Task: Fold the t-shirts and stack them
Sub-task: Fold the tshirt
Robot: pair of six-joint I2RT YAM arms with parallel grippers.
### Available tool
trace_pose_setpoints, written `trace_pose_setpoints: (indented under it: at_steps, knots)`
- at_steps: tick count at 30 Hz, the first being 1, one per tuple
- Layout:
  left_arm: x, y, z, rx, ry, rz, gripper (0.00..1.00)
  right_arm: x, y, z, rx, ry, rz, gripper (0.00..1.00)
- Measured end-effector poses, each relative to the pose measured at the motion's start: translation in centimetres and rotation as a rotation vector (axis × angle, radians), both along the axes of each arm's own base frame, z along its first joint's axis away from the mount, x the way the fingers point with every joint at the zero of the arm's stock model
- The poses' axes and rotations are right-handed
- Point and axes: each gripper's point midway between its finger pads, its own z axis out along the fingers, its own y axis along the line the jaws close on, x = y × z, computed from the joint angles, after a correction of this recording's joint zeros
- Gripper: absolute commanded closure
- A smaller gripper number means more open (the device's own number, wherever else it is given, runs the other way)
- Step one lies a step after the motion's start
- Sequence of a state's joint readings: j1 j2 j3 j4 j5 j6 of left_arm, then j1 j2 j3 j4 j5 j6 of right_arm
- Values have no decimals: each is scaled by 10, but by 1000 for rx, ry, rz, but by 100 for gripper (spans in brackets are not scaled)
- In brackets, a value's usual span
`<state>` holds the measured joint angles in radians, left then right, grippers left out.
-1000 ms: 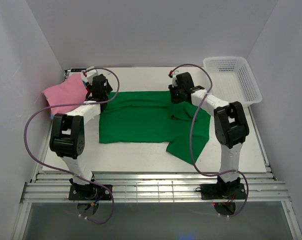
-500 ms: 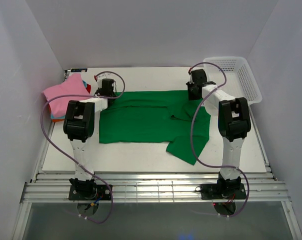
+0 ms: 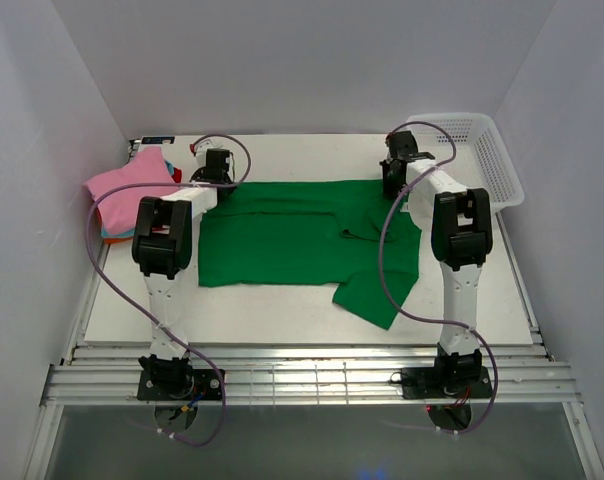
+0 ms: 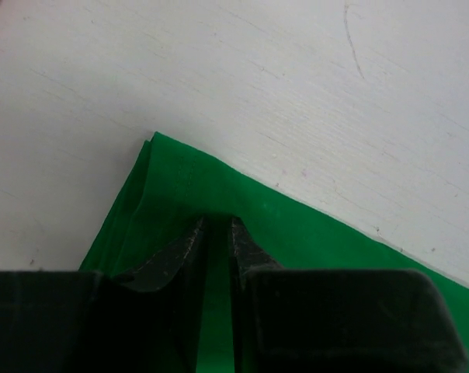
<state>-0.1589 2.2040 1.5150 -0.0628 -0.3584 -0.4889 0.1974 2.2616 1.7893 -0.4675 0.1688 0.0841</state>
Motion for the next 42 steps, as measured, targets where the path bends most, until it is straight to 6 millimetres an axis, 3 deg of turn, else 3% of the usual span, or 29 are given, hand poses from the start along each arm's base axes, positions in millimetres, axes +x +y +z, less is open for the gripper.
trace_pose_setpoints:
  at_steps: [13, 21, 25, 29, 30, 33, 34, 36, 38, 40, 42]
  knots:
    - [24, -1, 0, -2, 2, 15, 74, 38, -6, -1, 95, 4, -24, 76]
    - [59, 1, 1, -13, -27, 22, 74, 67, -10, 1, 178, -30, -23, 74]
    - [66, 1, 2, -8, -38, 17, 74, 74, -10, 1, 205, -47, 2, 73]
    - [68, 3, 5, 24, -45, -3, 65, 79, -8, 3, 216, -88, 34, 71]
    - [69, 4, 6, 36, -51, -9, 56, 80, -7, 4, 218, -97, 42, 70]
    - [77, 8, 16, 76, -93, -22, 45, 82, -7, 8, 217, -130, 62, 68]
    - [80, 9, 21, 95, -113, -29, 37, 82, -7, 12, 218, -146, 67, 68]
    - [88, 10, 38, 131, -166, -41, 30, 80, -8, 27, 216, -189, 75, 67]
    - [94, 9, 63, 164, -226, -52, 26, 78, -9, 57, 211, -261, 87, 65]
    - [100, 8, 98, 190, -292, -58, 25, 72, -12, 104, 205, -363, 97, 61]
    - [99, 3, 144, 206, -368, -61, 25, 62, -14, 171, 200, -510, 108, 56]
